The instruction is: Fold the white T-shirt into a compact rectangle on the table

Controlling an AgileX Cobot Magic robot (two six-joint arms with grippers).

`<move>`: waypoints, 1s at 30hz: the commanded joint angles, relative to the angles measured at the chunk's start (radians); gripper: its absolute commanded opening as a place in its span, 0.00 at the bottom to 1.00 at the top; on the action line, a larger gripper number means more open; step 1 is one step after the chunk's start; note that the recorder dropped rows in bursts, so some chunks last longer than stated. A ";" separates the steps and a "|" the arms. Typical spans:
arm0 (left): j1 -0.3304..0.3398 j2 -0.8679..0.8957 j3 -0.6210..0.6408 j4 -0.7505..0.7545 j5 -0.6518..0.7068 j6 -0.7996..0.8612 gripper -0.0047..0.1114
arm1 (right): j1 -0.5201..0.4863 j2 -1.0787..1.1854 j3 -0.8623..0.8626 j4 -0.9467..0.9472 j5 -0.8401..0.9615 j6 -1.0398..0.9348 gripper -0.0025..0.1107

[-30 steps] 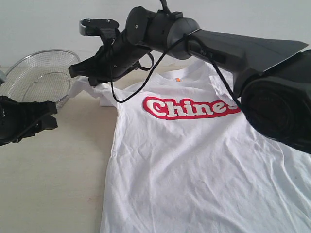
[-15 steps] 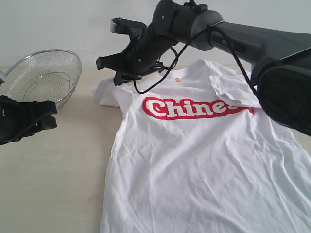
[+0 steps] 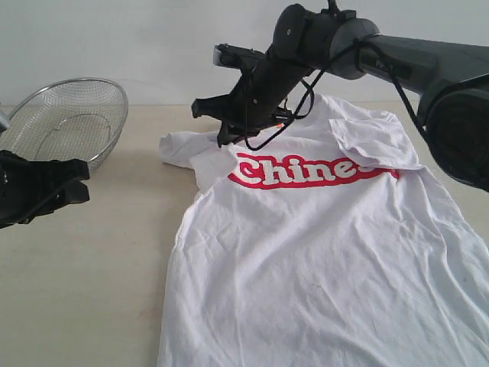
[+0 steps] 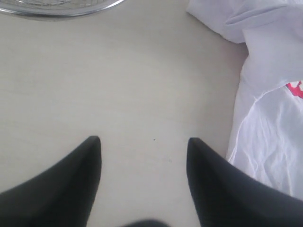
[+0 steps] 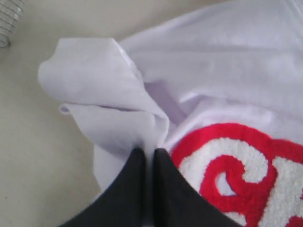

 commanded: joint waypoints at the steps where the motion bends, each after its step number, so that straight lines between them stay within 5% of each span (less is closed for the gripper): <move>1: 0.002 -0.010 -0.004 -0.007 -0.006 0.004 0.48 | -0.011 -0.014 0.068 -0.012 -0.018 -0.012 0.02; 25: 0.002 -0.010 -0.004 -0.007 -0.003 0.004 0.48 | -0.074 -0.026 0.087 -0.123 0.113 -0.045 0.02; 27: 0.002 -0.010 -0.004 -0.007 -0.005 0.004 0.48 | -0.074 -0.026 0.087 -0.121 0.128 -0.074 0.06; 30: 0.002 -0.010 -0.004 -0.007 -0.009 0.004 0.48 | -0.074 -0.026 0.087 -0.115 0.144 -0.092 0.25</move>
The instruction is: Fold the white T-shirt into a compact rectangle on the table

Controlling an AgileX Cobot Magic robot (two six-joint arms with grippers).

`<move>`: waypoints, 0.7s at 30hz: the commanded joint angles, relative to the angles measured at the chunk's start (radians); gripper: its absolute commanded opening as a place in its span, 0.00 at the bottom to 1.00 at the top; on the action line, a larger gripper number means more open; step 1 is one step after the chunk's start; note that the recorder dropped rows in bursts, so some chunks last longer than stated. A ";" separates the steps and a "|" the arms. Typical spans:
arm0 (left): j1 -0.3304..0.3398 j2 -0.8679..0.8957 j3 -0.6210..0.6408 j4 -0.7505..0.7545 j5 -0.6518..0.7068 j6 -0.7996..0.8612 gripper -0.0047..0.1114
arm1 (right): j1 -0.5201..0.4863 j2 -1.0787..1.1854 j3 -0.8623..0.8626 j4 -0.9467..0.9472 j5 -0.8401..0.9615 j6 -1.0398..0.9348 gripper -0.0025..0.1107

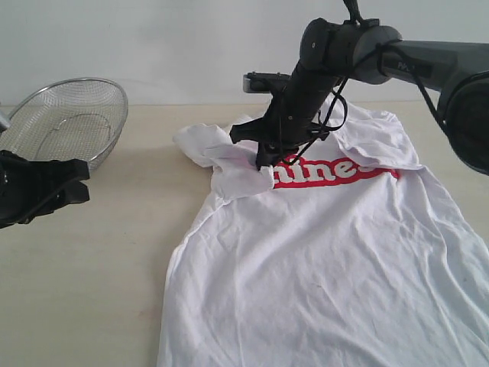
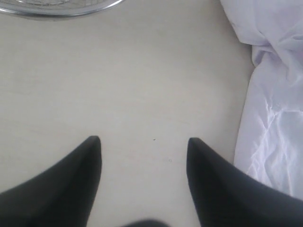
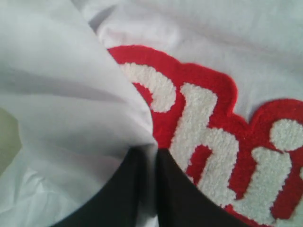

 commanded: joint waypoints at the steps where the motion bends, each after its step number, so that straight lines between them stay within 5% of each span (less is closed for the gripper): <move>1: 0.002 -0.010 -0.004 -0.007 -0.009 0.004 0.48 | -0.007 -0.016 0.007 -0.009 0.033 -0.041 0.35; 3: 0.002 -0.010 -0.004 -0.007 -0.009 0.004 0.48 | -0.007 -0.016 0.007 -0.009 0.032 -0.055 0.59; 5: 0.002 -0.010 -0.004 -0.007 -0.009 0.004 0.48 | -0.007 -0.018 0.007 -0.011 0.029 -0.073 0.69; 11: 0.002 -0.010 -0.004 -0.007 -0.007 0.004 0.48 | -0.001 -0.048 0.007 -0.007 0.012 -0.184 0.51; 21: 0.002 -0.010 -0.004 -0.007 -0.003 0.004 0.48 | 0.042 -0.071 0.007 0.004 -0.145 -0.402 0.61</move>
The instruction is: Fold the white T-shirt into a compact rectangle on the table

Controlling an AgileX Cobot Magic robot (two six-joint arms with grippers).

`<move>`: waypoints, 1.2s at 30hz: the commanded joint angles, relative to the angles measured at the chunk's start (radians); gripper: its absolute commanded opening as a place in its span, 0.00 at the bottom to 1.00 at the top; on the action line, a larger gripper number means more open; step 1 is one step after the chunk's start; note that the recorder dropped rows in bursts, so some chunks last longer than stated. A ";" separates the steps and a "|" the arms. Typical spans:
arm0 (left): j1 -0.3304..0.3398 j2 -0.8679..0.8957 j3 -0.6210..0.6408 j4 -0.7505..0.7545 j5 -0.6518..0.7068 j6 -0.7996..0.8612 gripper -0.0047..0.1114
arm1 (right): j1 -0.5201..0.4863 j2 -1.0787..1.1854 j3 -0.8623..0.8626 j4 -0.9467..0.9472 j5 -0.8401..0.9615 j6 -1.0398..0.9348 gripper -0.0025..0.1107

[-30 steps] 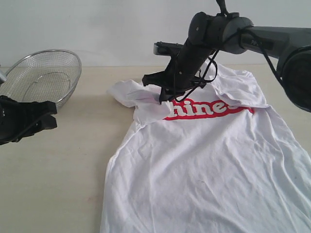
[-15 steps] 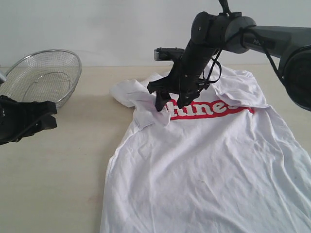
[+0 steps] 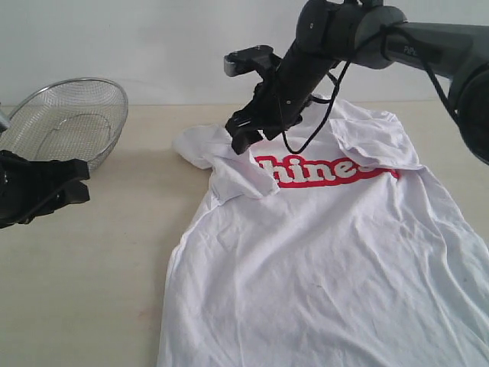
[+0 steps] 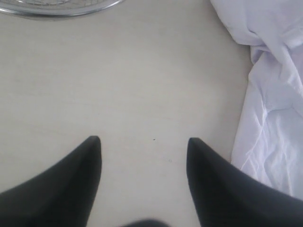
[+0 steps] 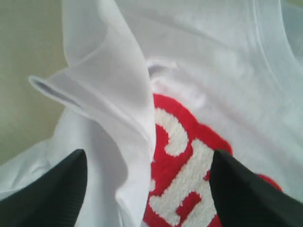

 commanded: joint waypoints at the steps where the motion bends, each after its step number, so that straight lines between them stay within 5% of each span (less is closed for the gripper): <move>1: 0.002 -0.010 -0.004 -0.007 -0.003 0.004 0.48 | 0.022 -0.009 0.001 -0.003 -0.069 -0.090 0.61; 16: 0.002 -0.010 -0.004 -0.007 -0.003 0.004 0.48 | 0.050 0.045 0.001 0.011 -0.129 -0.175 0.60; 18: 0.002 -0.010 -0.004 -0.007 -0.003 0.004 0.48 | 0.052 0.045 0.001 0.005 -0.145 -0.175 0.52; 25: 0.002 -0.010 -0.004 -0.007 0.005 0.004 0.48 | 0.052 0.045 0.001 -0.027 -0.133 -0.175 0.02; 36: 0.002 -0.010 -0.004 -0.007 0.005 0.004 0.48 | 0.085 0.038 -0.003 0.136 -0.087 -0.064 0.02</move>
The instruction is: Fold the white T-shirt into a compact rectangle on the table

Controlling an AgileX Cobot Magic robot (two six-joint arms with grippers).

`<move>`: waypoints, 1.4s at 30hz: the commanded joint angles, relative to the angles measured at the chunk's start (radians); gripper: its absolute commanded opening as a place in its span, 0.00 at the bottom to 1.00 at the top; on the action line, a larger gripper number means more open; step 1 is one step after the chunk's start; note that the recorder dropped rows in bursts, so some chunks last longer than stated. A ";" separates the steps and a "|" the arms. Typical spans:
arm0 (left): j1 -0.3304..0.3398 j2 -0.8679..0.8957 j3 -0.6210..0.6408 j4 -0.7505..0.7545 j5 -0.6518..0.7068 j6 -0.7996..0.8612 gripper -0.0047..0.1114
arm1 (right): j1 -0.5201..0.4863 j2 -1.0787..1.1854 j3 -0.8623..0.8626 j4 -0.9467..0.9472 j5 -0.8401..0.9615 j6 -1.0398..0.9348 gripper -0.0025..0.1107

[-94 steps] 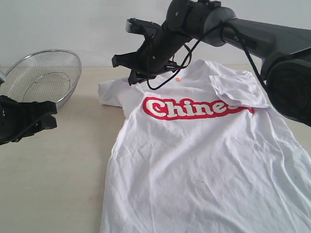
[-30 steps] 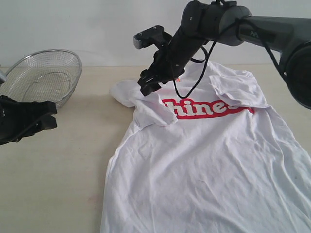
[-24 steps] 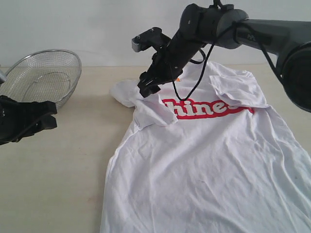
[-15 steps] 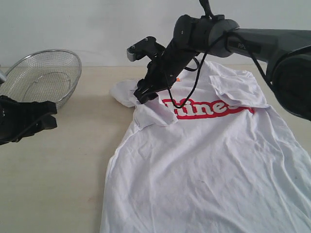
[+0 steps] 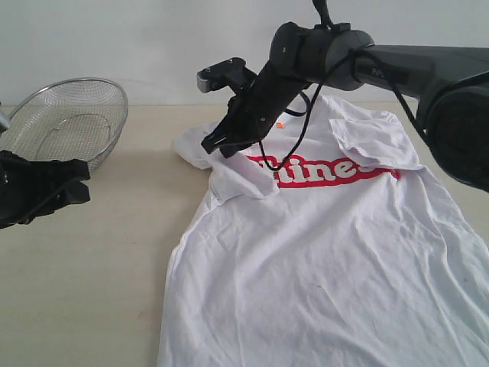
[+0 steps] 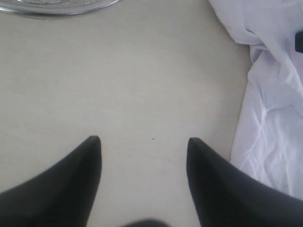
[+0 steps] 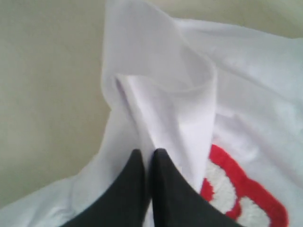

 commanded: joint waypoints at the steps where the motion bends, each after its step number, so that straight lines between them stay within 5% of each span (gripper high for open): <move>1: 0.002 -0.010 -0.004 -0.007 0.003 0.004 0.48 | 0.027 -0.015 -0.005 0.100 0.024 0.032 0.02; 20: 0.002 -0.010 -0.004 -0.007 -0.009 0.019 0.48 | 0.180 -0.067 -0.005 0.298 -0.224 0.173 0.02; 33: 0.002 -0.010 -0.004 -0.007 -0.009 0.019 0.48 | 0.074 -0.056 -0.005 0.260 -0.245 0.320 0.02; 42: 0.002 -0.010 -0.004 -0.007 -0.022 0.019 0.48 | -0.036 -0.056 -0.005 0.224 -0.098 0.335 0.02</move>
